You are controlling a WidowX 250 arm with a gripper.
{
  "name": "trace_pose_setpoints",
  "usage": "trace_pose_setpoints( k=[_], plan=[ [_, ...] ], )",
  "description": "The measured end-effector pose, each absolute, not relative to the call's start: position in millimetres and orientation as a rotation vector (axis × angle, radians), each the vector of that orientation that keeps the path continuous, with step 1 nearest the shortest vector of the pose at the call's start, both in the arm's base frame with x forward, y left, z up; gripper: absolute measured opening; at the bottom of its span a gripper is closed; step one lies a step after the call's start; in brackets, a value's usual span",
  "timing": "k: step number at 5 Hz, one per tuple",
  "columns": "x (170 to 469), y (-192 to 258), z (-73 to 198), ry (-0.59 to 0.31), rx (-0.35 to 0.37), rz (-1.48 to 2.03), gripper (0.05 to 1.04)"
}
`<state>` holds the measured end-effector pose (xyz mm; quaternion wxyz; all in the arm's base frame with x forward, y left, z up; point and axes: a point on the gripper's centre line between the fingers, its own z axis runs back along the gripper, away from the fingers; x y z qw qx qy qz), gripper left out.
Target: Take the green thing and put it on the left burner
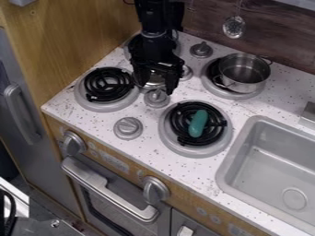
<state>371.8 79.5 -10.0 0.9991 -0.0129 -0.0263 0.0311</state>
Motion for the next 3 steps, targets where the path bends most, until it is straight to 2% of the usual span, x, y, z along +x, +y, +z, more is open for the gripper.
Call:
trace_pose_setpoints(
  k=[1, 3],
  plan=[
    [365, 77, -26, -0.006, -0.035, 0.063, 0.999],
    [356, 14, -39, 0.027, -0.041, -0.095, 0.999]
  ],
)
